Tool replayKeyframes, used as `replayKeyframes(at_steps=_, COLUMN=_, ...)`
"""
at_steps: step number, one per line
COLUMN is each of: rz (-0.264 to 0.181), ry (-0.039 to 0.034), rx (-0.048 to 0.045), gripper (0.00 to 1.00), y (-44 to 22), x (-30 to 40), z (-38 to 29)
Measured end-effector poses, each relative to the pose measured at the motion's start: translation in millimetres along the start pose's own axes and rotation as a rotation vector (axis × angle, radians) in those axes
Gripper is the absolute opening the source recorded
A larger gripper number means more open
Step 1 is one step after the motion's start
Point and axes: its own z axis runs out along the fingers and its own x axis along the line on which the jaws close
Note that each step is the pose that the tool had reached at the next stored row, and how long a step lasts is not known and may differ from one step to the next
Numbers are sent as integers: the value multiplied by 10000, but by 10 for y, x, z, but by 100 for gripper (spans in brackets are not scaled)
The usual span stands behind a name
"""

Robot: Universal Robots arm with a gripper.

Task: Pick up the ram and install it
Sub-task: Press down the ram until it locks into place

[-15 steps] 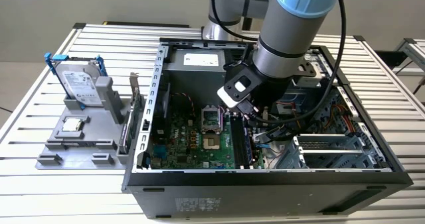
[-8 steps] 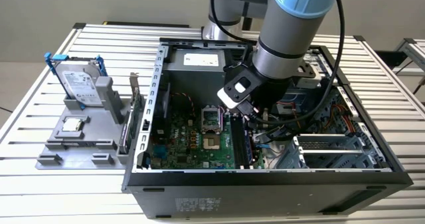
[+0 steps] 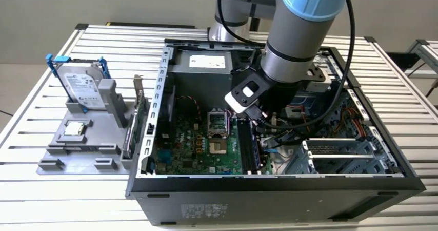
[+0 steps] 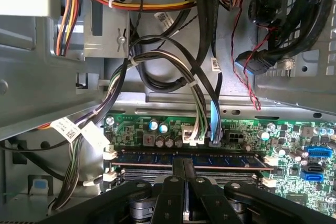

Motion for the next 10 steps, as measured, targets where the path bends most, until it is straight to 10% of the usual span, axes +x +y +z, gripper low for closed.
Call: replayKeyframes(at_steps=10, rz=-1, ry=0, rx=0, gripper=0, y=1, x=0, z=17)
